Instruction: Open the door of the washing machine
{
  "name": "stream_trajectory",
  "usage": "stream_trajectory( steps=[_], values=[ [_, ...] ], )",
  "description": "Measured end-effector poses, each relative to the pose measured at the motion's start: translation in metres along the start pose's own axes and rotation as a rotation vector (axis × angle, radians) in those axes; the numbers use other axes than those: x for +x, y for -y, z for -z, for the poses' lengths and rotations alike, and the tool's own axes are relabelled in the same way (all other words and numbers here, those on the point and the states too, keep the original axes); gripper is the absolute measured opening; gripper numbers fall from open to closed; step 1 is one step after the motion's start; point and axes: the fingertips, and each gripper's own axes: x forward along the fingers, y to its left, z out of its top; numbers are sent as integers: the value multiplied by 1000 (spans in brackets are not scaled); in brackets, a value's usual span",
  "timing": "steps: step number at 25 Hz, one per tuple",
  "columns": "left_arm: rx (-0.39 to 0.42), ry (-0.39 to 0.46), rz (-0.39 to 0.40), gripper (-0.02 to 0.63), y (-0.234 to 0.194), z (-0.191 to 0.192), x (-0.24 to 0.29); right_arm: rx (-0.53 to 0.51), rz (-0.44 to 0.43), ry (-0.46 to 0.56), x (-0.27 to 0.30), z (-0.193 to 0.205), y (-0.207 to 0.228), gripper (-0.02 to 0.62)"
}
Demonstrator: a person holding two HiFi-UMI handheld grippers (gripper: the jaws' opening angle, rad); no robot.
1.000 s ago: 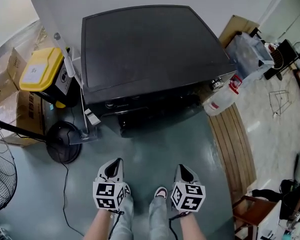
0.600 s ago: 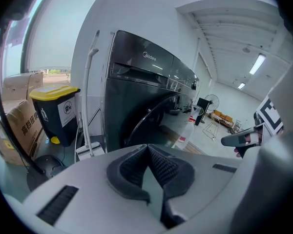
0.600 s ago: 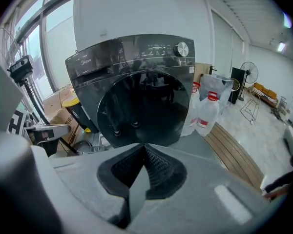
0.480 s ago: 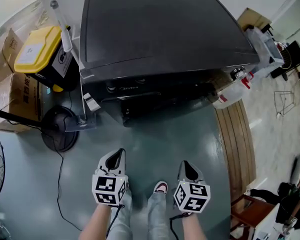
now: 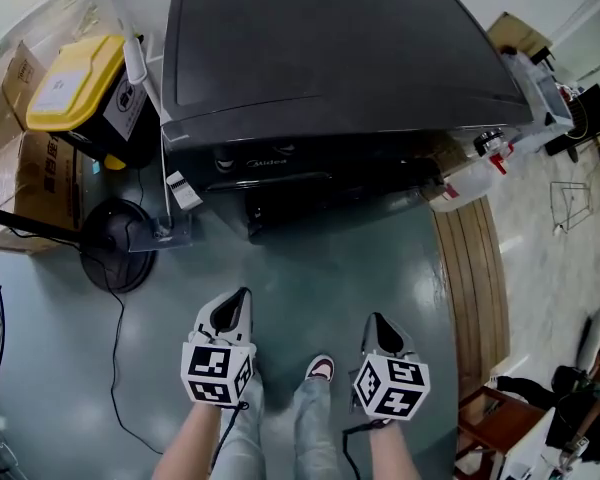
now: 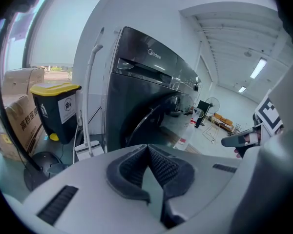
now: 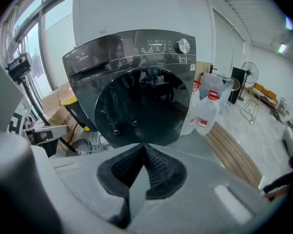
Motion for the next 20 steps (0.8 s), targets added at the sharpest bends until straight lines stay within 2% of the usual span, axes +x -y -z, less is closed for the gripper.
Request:
stream_trajectory(
  steps=[6, 7, 8, 9, 14, 20],
  values=[
    [37, -4, -5, 9, -4, -15, 8, 31, 23, -5, -3, -2, 13, 5],
    [47, 0, -1, 19, -4, -18, 10, 37, 27, -5, -4, -2, 15, 5],
    [57, 3, 5, 74, -4, -20, 13, 44, 31, -4, -4, -1, 17, 5],
    [68, 3, 12, 100, -3, -23, 16, 51, 35, -4, -4, 0, 20, 5],
    [129, -3, 44, 103, -1, -33, 29, 85, 59, 0, -6, 5, 30, 5],
    [207, 6, 99, 150, 2, -48, 48, 121, 91, 7, -7, 7, 38, 5]
  ],
)
